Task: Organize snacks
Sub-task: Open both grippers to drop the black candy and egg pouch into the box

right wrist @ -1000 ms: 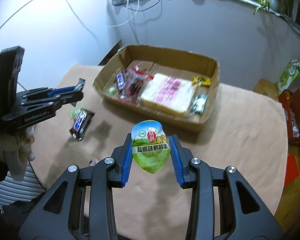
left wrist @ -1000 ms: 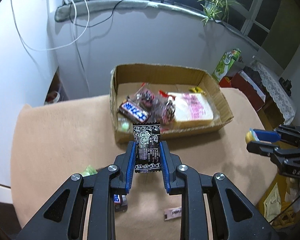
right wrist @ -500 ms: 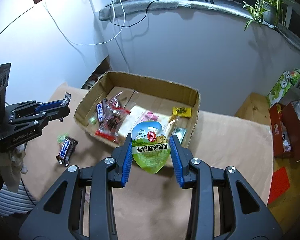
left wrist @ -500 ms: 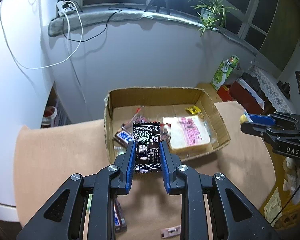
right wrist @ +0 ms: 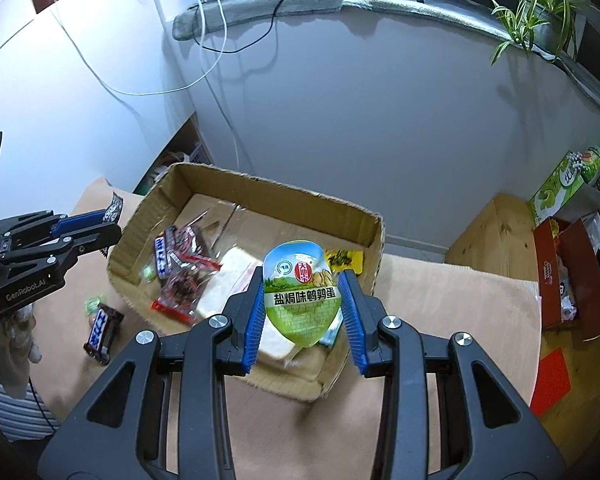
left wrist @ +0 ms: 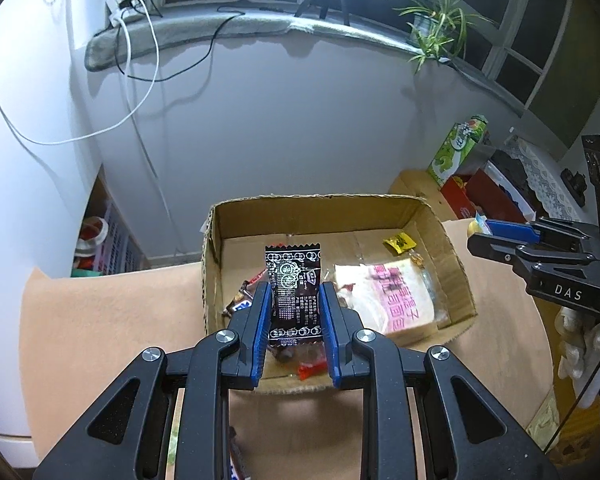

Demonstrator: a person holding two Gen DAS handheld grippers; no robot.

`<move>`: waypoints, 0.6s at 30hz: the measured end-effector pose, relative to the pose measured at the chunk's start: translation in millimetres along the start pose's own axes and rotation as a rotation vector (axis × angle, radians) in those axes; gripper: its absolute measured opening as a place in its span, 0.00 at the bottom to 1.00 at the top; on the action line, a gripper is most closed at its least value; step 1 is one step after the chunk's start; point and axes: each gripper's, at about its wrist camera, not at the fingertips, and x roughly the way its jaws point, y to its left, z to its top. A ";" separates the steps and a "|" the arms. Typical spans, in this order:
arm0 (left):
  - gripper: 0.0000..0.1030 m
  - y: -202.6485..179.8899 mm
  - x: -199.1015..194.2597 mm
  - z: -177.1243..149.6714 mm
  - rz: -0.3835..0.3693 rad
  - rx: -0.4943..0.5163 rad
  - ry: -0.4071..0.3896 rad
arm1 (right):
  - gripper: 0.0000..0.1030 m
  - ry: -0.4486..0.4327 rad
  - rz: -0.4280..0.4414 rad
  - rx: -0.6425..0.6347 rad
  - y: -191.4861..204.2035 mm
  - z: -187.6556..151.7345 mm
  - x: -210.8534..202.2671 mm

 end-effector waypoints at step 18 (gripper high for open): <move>0.22 1.9 34.2 9.1 0.027 -0.029 0.067 | 0.39 0.060 0.003 0.041 -11.0 13.0 39.5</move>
